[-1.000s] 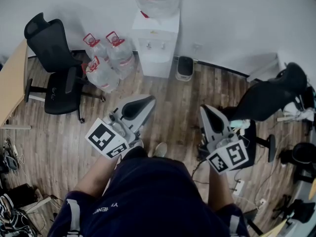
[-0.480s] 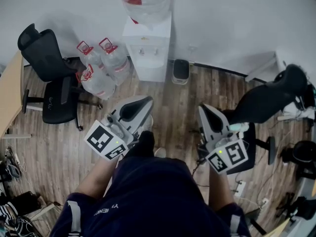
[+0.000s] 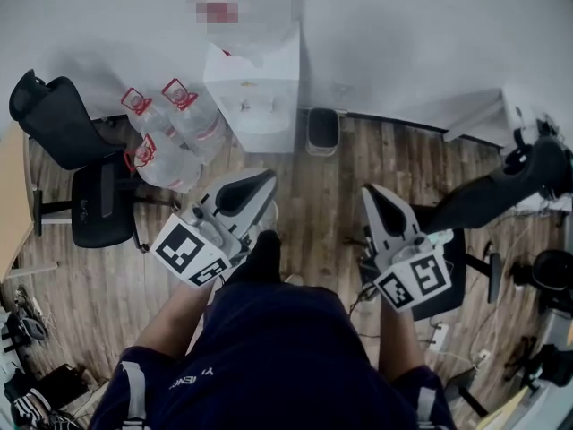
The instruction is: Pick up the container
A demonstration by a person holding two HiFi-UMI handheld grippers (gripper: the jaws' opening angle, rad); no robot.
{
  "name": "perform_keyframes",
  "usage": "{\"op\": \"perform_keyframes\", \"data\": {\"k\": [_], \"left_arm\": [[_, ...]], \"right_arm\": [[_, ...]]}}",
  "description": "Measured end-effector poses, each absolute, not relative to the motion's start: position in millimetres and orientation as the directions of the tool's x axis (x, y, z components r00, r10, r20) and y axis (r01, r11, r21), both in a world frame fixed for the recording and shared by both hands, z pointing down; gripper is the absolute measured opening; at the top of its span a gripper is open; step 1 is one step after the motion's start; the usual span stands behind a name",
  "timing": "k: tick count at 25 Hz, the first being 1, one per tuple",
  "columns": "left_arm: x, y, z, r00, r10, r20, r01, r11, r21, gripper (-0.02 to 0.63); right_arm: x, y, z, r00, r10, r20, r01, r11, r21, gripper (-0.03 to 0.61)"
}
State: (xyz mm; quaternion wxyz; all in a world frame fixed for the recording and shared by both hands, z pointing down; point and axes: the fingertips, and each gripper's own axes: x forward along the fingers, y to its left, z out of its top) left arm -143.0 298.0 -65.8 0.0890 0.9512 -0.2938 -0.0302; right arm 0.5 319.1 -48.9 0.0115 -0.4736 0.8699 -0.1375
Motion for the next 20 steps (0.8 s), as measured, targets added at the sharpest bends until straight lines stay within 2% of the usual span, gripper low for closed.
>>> {"op": "perform_keyframes", "data": {"k": [20], "left_arm": [[-175.5,60.4,-10.0,0.88,-0.462,0.108,-0.474,-0.856,0.205,0.028]], "right_arm": [[-16.2,85.6,-2.0,-0.417,-0.875,0.247,-0.899,0.357,-0.254,0.005]]}}
